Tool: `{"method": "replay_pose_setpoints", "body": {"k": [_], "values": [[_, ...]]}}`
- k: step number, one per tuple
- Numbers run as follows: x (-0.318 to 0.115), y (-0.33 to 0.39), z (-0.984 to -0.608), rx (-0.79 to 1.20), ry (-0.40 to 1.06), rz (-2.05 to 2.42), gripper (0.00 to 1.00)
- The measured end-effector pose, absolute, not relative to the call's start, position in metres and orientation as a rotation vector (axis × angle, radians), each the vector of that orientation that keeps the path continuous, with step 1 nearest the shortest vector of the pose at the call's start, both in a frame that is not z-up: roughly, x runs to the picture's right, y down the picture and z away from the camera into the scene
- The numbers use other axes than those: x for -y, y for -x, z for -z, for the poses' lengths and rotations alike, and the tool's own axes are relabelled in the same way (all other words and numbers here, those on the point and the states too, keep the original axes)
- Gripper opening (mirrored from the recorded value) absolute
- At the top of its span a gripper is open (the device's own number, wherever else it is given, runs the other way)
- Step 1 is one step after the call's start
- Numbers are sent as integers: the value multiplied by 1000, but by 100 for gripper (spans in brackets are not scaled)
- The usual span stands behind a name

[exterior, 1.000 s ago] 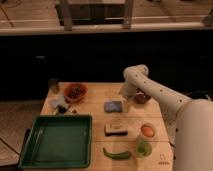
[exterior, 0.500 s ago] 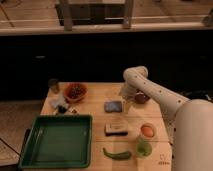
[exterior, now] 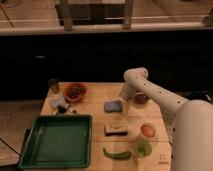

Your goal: Place sponge in tray

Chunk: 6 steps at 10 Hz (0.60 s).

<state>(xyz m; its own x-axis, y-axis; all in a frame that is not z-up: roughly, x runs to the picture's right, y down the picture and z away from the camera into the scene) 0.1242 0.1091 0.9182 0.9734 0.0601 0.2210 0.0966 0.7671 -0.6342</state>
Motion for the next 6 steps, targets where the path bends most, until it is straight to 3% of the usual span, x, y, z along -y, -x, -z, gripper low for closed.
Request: {"method": "replay_pose_setpoints", "body": {"k": [6], "values": [[-113, -123, -923, 241, 706, -15, 80]]}}
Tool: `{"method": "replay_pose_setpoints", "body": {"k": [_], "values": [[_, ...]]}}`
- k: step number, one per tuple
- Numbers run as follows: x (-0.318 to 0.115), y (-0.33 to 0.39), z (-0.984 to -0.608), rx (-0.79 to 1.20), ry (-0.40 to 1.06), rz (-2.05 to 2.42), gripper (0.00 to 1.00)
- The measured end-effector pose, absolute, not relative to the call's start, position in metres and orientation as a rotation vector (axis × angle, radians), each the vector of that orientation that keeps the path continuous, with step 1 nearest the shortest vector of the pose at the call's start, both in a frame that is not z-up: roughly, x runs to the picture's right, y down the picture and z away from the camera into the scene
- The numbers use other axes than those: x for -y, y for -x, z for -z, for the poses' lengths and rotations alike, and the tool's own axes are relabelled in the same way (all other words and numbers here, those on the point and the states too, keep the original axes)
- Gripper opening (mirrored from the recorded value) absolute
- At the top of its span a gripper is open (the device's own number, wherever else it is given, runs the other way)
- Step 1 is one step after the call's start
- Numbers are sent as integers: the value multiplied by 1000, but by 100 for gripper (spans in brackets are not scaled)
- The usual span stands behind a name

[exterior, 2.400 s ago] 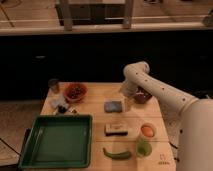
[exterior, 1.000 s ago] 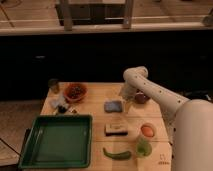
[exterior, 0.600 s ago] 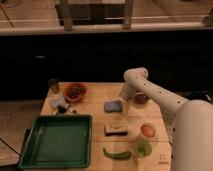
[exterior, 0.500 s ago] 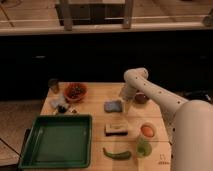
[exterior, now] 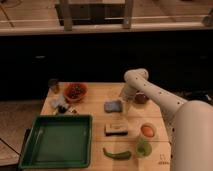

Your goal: Place sponge in tray

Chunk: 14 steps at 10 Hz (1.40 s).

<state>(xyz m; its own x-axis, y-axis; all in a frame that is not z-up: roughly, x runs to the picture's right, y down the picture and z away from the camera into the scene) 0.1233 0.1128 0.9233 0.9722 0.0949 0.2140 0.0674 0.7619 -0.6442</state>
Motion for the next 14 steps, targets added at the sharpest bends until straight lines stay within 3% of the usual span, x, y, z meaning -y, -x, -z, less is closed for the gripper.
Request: {"method": "replay_pose_setpoints", "body": {"k": [12, 14], "values": [[-116, -125, -928, 260, 717, -88, 79], [-117, -127, -928, 262, 719, -99, 69]]}}
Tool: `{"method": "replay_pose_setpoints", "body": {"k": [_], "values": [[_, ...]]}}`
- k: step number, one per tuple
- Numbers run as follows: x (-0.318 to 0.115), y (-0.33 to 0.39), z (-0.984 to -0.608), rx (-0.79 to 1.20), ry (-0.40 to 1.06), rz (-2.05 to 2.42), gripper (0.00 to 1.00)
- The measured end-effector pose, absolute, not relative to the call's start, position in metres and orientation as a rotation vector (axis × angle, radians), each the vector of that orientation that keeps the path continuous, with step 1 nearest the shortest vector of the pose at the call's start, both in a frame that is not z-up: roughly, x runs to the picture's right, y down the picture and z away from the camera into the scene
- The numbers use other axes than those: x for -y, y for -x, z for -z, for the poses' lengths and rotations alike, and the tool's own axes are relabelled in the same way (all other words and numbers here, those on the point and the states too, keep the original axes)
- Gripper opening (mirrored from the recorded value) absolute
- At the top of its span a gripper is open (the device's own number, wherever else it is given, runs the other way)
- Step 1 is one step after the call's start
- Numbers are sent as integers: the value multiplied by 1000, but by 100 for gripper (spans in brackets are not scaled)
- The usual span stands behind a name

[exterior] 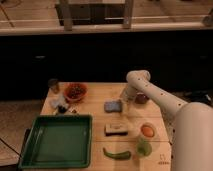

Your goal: Place sponge in tray

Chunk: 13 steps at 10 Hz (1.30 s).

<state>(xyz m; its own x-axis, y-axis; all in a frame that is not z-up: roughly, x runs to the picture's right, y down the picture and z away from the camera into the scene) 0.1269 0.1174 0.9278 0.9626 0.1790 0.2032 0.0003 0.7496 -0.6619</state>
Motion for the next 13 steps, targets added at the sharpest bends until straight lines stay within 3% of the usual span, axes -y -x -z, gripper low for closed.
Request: {"method": "replay_pose_setpoints", "body": {"k": [2, 3, 5, 6, 8, 11, 13], "values": [[-118, -126, -929, 271, 722, -114, 57], [-117, -128, -928, 270, 720, -120, 58], [-118, -127, -929, 270, 722, -123, 73], [-118, -127, -929, 270, 721, -123, 75], [-112, -132, -921, 266, 712, -114, 68], [-95, -134, -897, 263, 714, -112, 41], [-95, -132, -898, 265, 719, -122, 43]]}}
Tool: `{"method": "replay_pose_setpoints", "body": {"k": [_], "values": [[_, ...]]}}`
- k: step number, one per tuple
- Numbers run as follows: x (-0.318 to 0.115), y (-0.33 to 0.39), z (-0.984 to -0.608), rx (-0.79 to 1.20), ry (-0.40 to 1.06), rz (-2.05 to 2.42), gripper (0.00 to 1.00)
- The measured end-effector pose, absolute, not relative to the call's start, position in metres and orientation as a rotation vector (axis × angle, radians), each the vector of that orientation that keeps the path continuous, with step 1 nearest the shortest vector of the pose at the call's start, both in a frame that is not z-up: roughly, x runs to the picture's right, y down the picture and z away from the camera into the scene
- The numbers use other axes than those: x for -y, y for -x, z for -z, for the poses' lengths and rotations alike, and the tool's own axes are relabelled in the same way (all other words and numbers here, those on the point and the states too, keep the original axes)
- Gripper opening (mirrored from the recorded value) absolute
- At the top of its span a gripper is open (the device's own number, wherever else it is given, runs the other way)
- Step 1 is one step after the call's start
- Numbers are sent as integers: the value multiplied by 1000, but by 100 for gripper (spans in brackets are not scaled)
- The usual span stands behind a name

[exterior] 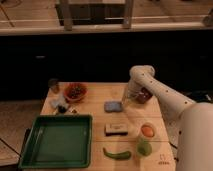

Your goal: Place sponge in tray

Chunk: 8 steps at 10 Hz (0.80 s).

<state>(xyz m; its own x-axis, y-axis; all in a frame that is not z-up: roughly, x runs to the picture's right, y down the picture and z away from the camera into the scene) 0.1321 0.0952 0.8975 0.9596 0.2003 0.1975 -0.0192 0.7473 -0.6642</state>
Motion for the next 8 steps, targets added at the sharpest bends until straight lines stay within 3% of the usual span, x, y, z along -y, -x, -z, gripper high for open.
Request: {"method": "replay_pose_setpoints", "body": {"k": [2, 4, 8], "values": [[-106, -130, -912, 267, 718, -128, 57], [-115, -132, -922, 265, 719, -122, 54], [-102, -132, -897, 258, 717, -107, 12]]}}
